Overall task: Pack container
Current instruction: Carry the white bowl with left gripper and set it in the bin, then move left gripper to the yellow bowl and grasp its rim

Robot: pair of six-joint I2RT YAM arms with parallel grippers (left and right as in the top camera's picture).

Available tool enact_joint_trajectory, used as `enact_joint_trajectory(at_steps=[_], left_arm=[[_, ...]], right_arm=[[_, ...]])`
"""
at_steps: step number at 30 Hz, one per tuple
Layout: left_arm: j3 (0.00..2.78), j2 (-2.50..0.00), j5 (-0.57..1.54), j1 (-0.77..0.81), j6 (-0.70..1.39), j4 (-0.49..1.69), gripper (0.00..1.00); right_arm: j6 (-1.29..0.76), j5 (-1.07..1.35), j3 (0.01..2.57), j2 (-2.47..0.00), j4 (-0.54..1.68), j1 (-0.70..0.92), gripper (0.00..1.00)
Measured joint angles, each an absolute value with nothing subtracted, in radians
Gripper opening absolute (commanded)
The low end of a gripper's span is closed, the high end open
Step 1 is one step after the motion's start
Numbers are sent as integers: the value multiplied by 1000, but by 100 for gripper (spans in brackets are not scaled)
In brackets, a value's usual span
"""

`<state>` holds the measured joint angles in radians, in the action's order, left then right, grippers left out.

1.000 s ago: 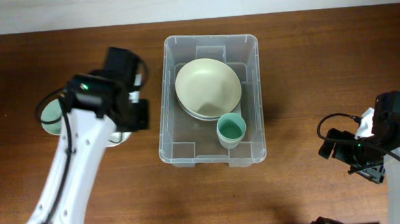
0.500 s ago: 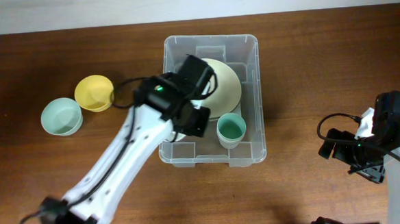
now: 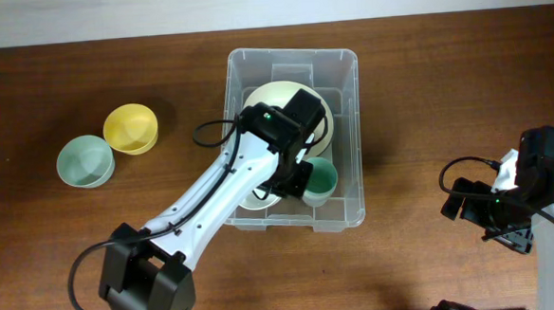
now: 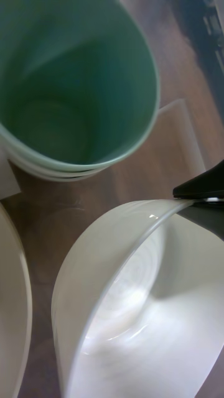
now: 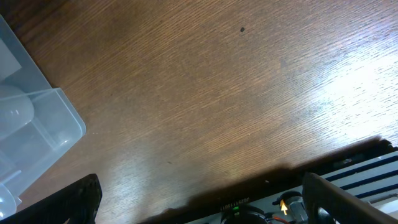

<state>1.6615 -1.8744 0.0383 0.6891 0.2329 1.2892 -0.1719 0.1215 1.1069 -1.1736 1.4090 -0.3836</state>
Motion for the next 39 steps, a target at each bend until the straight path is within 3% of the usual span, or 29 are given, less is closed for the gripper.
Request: enact_joint_trajectory(at_steps=[1,2,5,14,17,25,30,39], left_arm=[[1662,-1874,38,689,233,1290,11],[1662,-1874,38,689,231,1289,28],[1662,-1874,36,689,233,1290,35],[1813,-1876,-38,660,233,1417,36],[1978,-1876,-90,608,232,1475,43],[2140,-1839,-194,333,228,1475,54],[2136,-1862,-216,166,228,1460,54],[2133,-2078,-221,54,213,1435,62]], right_arm=[[-171,121,1107,-1174,1409,-384,99],[-172,121,1107,-1174,1409,-384,99],[-171,121,1107,-1174,1409,-384,99],[-171,122,1106,-1174,1409,-384,99],[-171,122,1107,-1174,1409,-384,99],[-171,122,1107,-1174,1409,-384,99],[-171,122,1106,-1174,1409,-384,99],[-171,122,1107,-1174,1409,-384,99]])
